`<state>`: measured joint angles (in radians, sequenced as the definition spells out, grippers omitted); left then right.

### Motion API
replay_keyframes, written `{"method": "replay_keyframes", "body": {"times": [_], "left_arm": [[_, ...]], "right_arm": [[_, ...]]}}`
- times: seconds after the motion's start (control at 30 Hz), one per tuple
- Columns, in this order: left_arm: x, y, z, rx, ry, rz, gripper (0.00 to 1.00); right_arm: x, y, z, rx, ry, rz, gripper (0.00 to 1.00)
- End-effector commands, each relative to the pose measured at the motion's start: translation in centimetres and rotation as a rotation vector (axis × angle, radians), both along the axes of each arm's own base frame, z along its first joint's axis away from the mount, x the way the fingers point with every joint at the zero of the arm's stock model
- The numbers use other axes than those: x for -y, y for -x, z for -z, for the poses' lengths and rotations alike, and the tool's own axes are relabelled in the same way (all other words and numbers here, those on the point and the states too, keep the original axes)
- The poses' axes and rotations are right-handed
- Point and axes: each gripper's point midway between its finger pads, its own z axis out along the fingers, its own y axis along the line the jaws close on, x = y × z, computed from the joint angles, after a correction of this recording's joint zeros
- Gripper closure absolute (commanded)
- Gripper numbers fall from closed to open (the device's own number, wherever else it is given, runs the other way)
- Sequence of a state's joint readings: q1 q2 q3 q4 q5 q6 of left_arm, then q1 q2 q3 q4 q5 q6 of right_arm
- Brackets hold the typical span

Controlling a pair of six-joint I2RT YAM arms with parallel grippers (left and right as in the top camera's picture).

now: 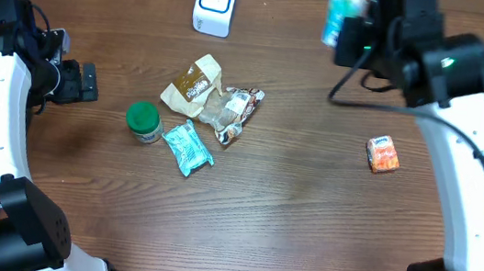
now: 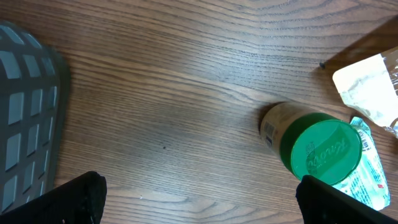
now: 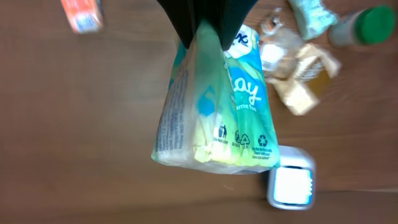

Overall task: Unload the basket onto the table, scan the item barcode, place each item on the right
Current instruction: 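Carry the green pack right and release it beside the orange pack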

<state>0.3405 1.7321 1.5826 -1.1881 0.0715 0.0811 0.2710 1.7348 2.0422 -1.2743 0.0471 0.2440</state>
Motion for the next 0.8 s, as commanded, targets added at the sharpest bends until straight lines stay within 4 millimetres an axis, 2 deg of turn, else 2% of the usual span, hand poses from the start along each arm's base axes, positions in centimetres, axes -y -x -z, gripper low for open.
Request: {"method": "replay_keyframes", "body": {"times": [0.0,0.03,0.13,0.17,0.2,0.33,0.4,0.47,0.5,0.57,0.63,0.67,0.73,0.77], "left_arm": [[0.1,-0.1,-0.1,0.005,0.007,-0.004,0.00],[0.1,-0.1,-0.1,0.005,0.007,-0.004,0.00],[0.1,-0.1,-0.1,0.005,0.007,-0.004,0.00],[0.1,-0.1,-0.1,0.005,0.007,-0.004,0.00],[0.2,-0.1,-0.1,0.005,0.007,-0.003,0.00],[0.2,-0.1,-0.1,0.005,0.007,-0.002,0.00],[0.2,-0.1,-0.1,0.005,0.007,-0.002,0.01],[0.2,-0.1,-0.1,0.005,0.007,-0.002,0.00],[0.2,-0.1,-0.1,0.005,0.007,-0.002,0.00],[0.2,-0.1,-0.1,0.005,0.007,-0.002,0.00],[0.2,-0.1,-0.1,0.005,0.007,-0.002,0.00],[0.2,-0.1,-0.1,0.005,0.007,-0.002,0.00],[0.2,-0.1,-0.1,0.005,0.007,-0.002,0.00],[0.2,-0.1,-0.1,0.005,0.007,-0.002,0.00]], "right_arm": [[3.5,-0.2,4.8,-0.165,-0.059,0.112,0.96],[4.6,-0.2,6.2,-0.203,-0.062,0.139,0.96],[8.8,0.1,13.2,-0.352,-0.107,0.238,0.96],[9.4,0.2,14.3,-0.370,-0.122,0.253,0.96],[11.4,0.6,17.4,-0.413,-0.171,0.304,0.96],[15.1,1.7,21.3,-0.439,-0.250,0.397,0.96],[15.9,2.3,22.3,-0.449,-0.277,0.418,0.96],[16.7,3.5,23.6,-0.483,-0.284,0.446,0.88],[16.9,4.0,24.0,-0.496,-0.282,0.449,0.83],[16.9,4.8,24.7,-0.520,-0.280,0.446,0.57],[16.9,5.2,24.9,-0.535,-0.269,0.434,0.05],[16.8,5.1,24.6,-0.536,-0.270,0.430,0.00],[16.6,4.6,23.4,-0.528,-0.266,0.420,0.00],[16.5,4.1,22.2,-0.516,-0.262,0.410,0.00]]}}
